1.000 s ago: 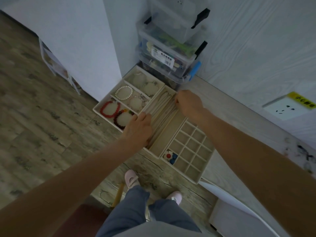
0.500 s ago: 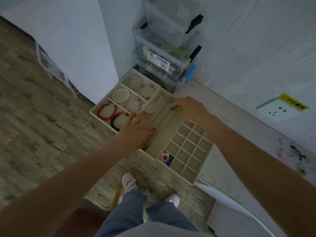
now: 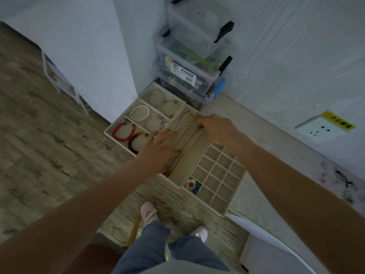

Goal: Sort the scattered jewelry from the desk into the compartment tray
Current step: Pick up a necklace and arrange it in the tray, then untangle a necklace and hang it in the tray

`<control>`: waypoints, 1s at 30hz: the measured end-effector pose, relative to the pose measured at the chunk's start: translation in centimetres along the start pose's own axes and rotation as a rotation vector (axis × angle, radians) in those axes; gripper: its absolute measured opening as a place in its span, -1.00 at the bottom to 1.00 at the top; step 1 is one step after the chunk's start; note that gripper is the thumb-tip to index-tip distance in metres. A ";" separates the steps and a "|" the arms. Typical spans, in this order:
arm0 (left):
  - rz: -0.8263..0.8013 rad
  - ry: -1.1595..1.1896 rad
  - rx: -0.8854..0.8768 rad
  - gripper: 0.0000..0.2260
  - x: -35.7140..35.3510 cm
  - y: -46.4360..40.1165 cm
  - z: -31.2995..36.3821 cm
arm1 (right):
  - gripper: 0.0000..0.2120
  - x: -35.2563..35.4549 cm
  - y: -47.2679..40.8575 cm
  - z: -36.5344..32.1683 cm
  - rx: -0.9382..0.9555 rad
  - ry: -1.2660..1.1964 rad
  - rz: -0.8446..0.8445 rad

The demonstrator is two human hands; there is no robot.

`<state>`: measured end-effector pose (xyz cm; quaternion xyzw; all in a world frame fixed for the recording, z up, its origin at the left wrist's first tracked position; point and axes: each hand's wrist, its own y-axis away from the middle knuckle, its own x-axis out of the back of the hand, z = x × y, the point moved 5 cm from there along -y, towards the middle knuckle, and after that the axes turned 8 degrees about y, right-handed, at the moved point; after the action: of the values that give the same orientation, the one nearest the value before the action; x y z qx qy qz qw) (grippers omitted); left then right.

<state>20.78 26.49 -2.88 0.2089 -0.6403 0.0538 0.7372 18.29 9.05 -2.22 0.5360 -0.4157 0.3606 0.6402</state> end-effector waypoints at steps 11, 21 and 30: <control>-0.104 -0.018 0.030 -0.41 -1.0 -0.4 -0.7 | -0.79 0.2 -0.8 -0.5 0.004 0.185 0.040; -0.097 0.047 0.044 -0.47 0.4 -0.6 -0.3 | -0.70 0.0 0.3 -0.9 -0.031 0.104 0.037; -0.030 0.133 0.049 -0.54 4.3 -3.8 2.4 | -0.60 0.1 4.2 2.2 -0.166 -0.165 0.061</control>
<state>20.59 21.36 0.57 0.2323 -0.5852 0.0724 0.7735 14.22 7.62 -0.35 0.4962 -0.5113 0.2989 0.6349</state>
